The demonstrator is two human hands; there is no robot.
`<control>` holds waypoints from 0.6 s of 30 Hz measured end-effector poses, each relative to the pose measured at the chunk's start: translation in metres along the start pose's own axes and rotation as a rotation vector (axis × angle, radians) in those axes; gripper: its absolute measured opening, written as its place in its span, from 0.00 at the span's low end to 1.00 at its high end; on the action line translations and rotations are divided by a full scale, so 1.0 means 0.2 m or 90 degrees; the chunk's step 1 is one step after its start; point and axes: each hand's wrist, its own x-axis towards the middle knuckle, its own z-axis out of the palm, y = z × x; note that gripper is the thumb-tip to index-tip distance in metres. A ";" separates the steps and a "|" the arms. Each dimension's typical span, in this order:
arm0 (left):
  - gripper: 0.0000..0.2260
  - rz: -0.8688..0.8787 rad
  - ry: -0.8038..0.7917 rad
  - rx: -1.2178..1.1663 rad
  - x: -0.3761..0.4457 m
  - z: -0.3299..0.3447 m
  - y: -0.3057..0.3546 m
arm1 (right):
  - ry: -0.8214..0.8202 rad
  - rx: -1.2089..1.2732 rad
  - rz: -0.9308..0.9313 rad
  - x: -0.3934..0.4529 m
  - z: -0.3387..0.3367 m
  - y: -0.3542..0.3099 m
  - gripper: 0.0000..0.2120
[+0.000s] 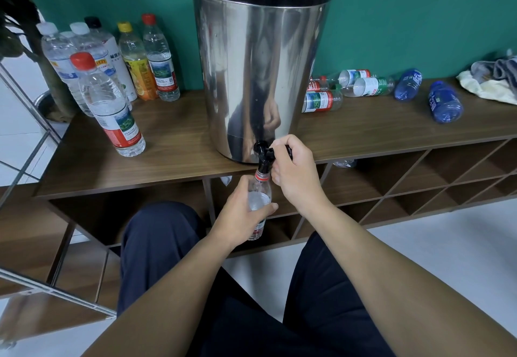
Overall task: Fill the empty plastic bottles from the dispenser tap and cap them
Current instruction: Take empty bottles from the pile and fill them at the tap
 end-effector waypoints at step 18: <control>0.21 0.004 -0.004 -0.010 -0.01 0.00 0.00 | -0.001 0.000 -0.002 -0.01 0.00 -0.01 0.12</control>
